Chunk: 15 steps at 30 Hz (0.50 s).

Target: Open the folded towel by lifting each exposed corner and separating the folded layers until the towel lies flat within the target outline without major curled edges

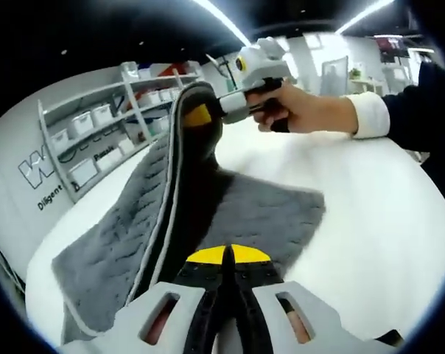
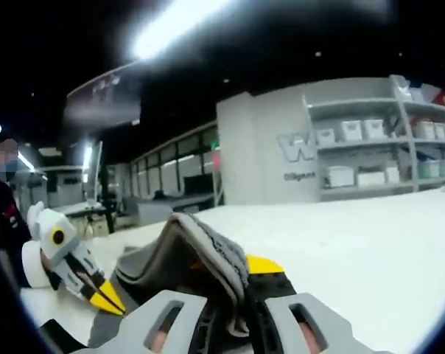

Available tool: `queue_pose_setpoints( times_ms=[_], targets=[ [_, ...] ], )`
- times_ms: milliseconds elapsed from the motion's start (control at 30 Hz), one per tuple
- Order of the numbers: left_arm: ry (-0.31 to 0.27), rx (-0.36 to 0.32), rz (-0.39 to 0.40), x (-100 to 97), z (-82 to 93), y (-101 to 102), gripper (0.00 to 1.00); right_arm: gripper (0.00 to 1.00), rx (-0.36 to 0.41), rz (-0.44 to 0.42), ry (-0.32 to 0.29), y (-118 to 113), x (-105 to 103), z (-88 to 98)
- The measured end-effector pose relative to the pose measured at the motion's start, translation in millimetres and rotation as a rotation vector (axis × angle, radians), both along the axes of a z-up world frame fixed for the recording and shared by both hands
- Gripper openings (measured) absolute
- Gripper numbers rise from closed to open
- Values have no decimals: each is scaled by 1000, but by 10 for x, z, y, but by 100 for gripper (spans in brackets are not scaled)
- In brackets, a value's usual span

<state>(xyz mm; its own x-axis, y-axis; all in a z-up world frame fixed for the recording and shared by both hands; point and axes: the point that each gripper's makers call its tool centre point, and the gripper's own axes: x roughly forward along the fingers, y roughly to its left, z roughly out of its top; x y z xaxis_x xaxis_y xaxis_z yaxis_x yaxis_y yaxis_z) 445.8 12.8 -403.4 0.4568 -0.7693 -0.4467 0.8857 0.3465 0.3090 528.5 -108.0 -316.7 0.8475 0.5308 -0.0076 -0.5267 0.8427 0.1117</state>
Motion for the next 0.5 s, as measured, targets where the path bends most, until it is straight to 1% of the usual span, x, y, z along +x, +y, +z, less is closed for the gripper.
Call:
queue_pose_setpoints(
  times_ms=[133,167,200,300,433,500],
  targets=[
    [26,1,4,9,-10,59,1,0,21,-35,25,-155,20,-21],
    [32,1,4,12,-13,71,1,1,67,-28,44,-162,3,-12],
    [36,1,3,14,-14,83,1,1,95,-23,56,-179,-10,-3],
    [40,8,3,25,-18,126,1,1,92,-34,56,-238,-25,12],
    [51,10,11,54,-22,195,1,2,51,-44,35,-270,-25,24],
    [54,11,15,64,-23,218,1,2,75,-23,33,-244,-37,40]
  ],
)
